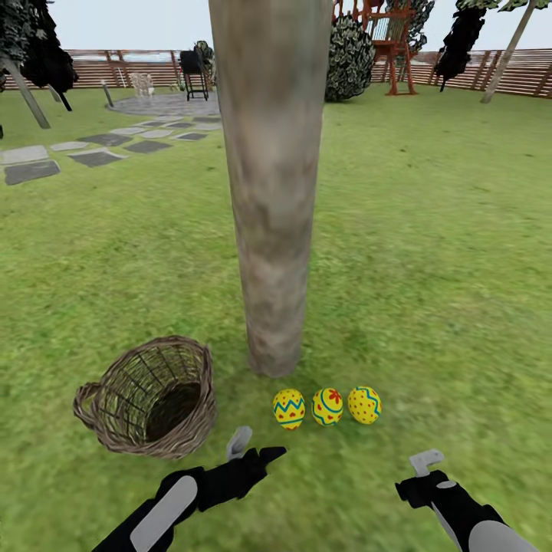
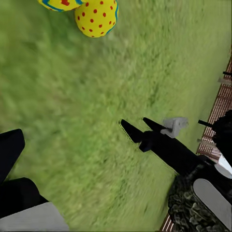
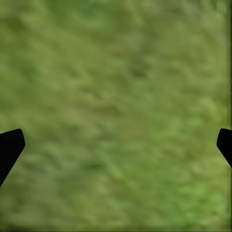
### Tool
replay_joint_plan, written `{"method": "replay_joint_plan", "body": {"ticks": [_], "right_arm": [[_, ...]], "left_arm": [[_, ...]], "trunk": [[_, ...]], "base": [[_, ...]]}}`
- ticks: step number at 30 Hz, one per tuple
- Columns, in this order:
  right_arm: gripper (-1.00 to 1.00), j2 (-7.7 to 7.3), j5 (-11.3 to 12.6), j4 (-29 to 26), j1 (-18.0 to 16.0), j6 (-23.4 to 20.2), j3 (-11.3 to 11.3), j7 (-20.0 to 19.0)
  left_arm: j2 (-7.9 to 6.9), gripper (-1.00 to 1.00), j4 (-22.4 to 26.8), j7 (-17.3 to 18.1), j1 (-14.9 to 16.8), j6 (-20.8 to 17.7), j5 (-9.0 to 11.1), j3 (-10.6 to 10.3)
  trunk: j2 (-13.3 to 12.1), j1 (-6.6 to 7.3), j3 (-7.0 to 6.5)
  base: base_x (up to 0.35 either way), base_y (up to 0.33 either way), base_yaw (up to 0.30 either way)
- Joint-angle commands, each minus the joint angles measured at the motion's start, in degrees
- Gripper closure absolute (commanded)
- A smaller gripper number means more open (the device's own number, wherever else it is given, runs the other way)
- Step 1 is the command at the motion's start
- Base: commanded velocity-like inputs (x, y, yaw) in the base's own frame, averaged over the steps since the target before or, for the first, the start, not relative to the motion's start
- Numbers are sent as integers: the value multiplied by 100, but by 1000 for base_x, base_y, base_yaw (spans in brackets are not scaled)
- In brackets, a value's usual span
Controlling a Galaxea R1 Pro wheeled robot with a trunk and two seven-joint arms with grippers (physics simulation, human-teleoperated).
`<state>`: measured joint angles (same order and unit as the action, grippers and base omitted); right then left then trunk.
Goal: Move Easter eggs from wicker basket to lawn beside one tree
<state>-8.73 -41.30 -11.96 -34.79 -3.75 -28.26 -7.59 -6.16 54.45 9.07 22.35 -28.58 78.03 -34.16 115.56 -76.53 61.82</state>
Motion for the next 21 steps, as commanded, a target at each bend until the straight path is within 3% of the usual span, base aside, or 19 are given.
{"method": "replay_joint_plan", "body": {"ticks": [1, 5, 11, 21], "right_arm": [[-100, 3, -53, -9, 18, -16, -48, -41], [-100, 5, -66, 11, 47, -7, -48, -40], [-100, 21, -55, 2, 51, 5, -48, -42], [-100, 29, -50, 12, 52, -8, -48, -41]], "left_arm": [[-157, -100, -26, 12, 4, -7, 30, -29], [-335, -100, -188, 13, -68, -7, 26, -74], [-366, -100, -646, 24, -162, -7, 25, -131], [-362, -100, -725, 9, -185, -7, 19, -189]], "trunk": [[-40, 23, -15], [-200, 111, -87], [-441, 243, -194], [-842, 463, -374]], "base": [[0, 0, 0], [0, 0, 0], [0, 0, 0], [0, 0, 0]]}}
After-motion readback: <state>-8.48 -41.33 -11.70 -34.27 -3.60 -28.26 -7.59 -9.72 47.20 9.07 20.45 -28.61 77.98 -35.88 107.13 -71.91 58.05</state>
